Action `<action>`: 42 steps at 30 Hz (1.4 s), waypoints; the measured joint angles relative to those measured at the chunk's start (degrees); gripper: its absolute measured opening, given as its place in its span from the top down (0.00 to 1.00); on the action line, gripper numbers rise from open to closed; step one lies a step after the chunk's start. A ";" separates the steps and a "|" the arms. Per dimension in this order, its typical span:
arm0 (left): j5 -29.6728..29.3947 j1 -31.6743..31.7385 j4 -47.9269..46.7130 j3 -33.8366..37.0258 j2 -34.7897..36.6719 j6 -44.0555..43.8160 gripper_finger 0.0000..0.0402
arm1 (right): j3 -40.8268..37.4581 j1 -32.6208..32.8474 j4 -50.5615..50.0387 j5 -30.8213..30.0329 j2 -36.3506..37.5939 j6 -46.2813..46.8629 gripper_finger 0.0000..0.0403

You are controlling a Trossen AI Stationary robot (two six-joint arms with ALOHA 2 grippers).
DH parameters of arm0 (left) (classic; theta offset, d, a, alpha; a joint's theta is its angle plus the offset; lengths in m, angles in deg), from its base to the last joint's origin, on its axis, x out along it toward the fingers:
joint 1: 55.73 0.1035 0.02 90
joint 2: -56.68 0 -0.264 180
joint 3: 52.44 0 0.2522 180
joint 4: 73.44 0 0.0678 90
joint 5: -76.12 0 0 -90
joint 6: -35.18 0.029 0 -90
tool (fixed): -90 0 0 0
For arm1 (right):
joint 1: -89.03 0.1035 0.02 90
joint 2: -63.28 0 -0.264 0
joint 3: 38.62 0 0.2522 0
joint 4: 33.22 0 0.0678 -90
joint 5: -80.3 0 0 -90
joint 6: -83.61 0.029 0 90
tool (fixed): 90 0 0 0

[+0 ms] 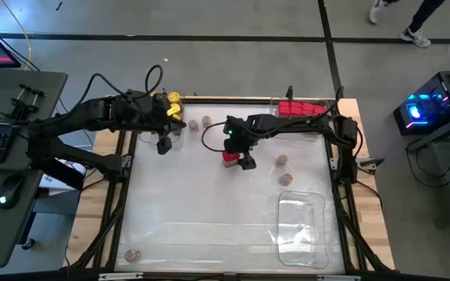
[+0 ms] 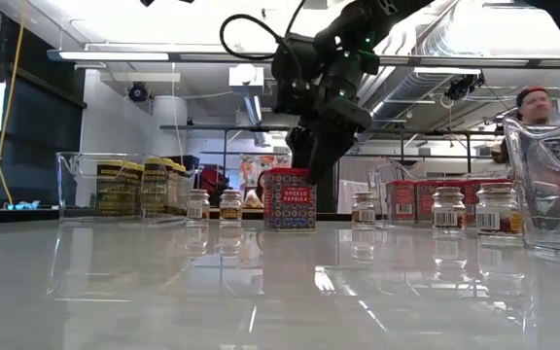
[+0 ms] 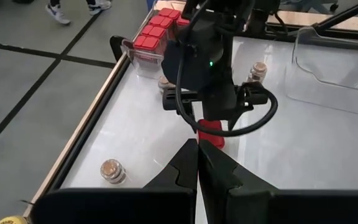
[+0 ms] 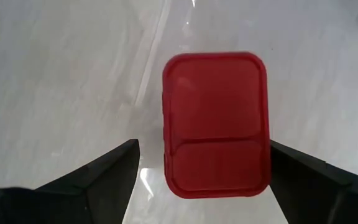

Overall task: Sort spices by type
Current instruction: Put the red seasoning can into the top right transparent bin

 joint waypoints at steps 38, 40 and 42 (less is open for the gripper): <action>2.77 4.37 14.13 0.00 -2.56 14.55 1.00 | 0.93 -15.24 -26.98 -15.47 31.35 25.07 0.48; 6.23 4.33 13.63 0.00 -2.78 14.35 1.00 | -3.80 -17.48 -27.05 -15.85 34.87 25.44 0.48; 9.52 4.33 12.70 0.00 -2.74 13.93 1.00 | -9.61 -19.95 -26.86 -16.05 37.98 25.08 0.48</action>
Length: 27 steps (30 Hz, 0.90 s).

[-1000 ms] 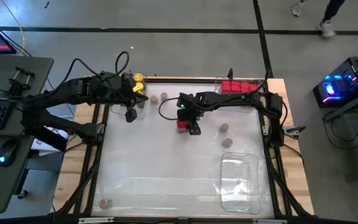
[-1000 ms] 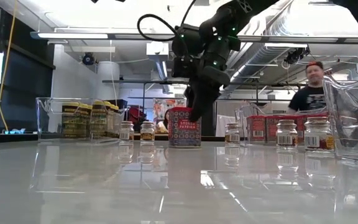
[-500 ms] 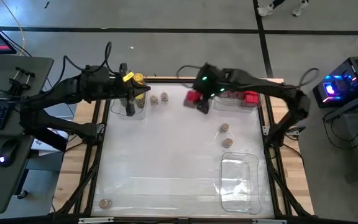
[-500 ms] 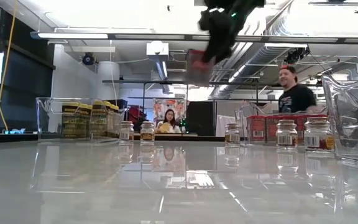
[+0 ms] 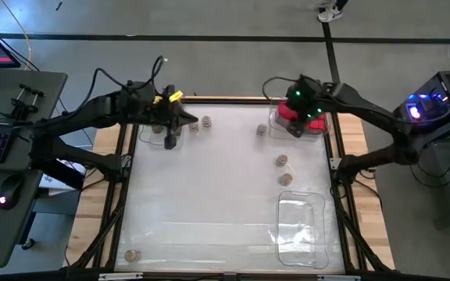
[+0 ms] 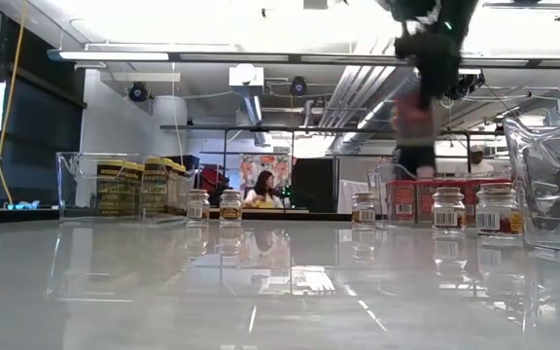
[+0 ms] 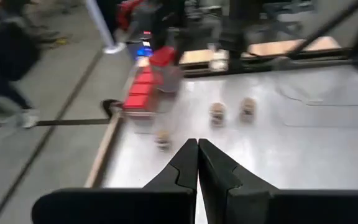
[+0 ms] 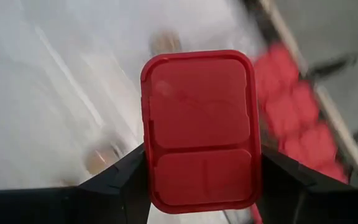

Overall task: Sort spices by type
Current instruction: Put the red seasoning can into the top right transparent bin

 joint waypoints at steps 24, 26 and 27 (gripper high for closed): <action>0.09 -0.09 -3.16 0.00 0.11 -11.68 1.00 | -11.45 -17.75 6.36 4.14 -12.84 -37.78 0.43; 0.05 -0.09 -3.35 0.00 0.11 -12.12 1.00 | -11.45 -18.15 6.99 3.45 -14.10 -38.10 0.43; 0.05 -0.09 -3.60 0.00 0.11 -12.32 1.00 | -11.45 -18.26 7.15 2.66 -14.63 -38.25 0.44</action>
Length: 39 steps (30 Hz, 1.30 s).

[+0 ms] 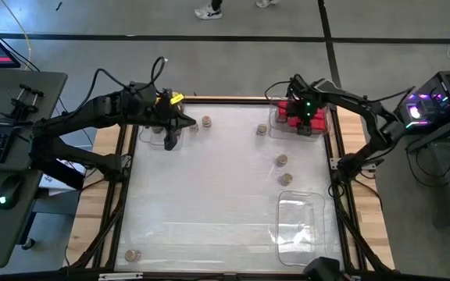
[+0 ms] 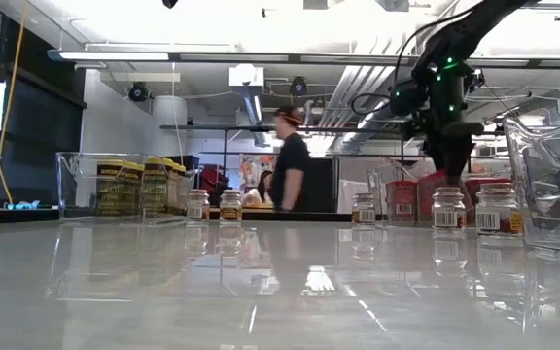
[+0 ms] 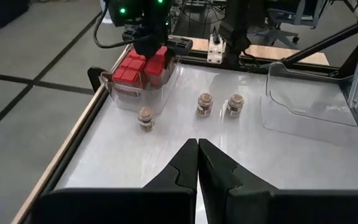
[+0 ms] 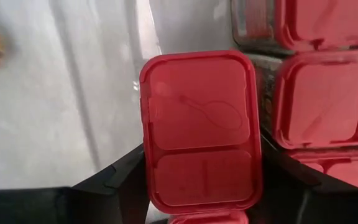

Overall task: Sort spices by type
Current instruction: Put the red seasoning can into the top right transparent bin, then put the brown seasoning bottle into the bottom right transparent bin

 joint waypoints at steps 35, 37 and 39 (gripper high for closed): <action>0.03 -0.02 -4.29 0.00 -1.22 -1.12 1.00 | 1.79 1.09 -3.19 -9.07 -0.69 3.74 0.18; 0.02 -0.02 -4.35 0.00 -1.22 -1.10 1.00 | 4.37 1.09 -5.50 -8.85 -0.69 2.64 0.15; 0.02 -0.02 -4.33 0.00 -1.22 -1.00 1.00 | 7.63 1.09 -7.55 -7.95 -0.69 2.36 0.14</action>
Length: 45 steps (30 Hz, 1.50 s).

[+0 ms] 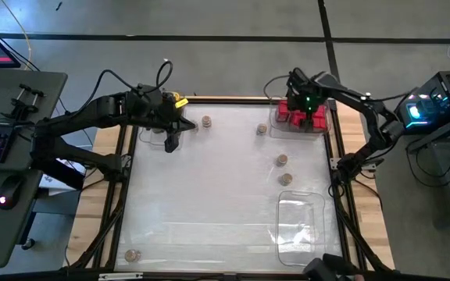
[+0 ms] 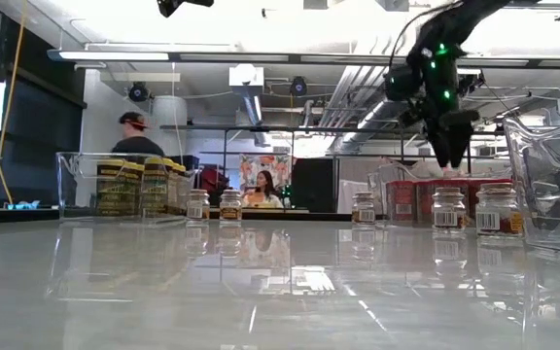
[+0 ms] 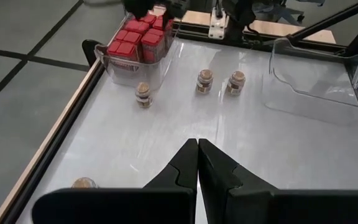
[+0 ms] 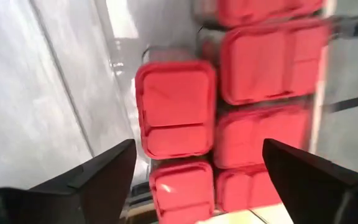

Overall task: Sort spices by type
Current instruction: Put the brown seasoning bottle into the bottom right transparent bin

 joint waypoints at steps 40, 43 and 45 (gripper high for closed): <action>13.77 1.91 21.46 29.33 10.45 -6.56 1.00 | 17.01 32.50 -9.51 13.47 0.94 53.10 0.14; 13.39 -1.21 21.50 34.80 10.27 -8.61 1.00 | 17.01 35.41 -9.49 12.56 0.94 57.09 0.14; 13.04 -3.03 22.89 37.19 10.33 -8.81 1.00 | 17.01 36.71 -10.89 12.56 1.00 60.36 0.14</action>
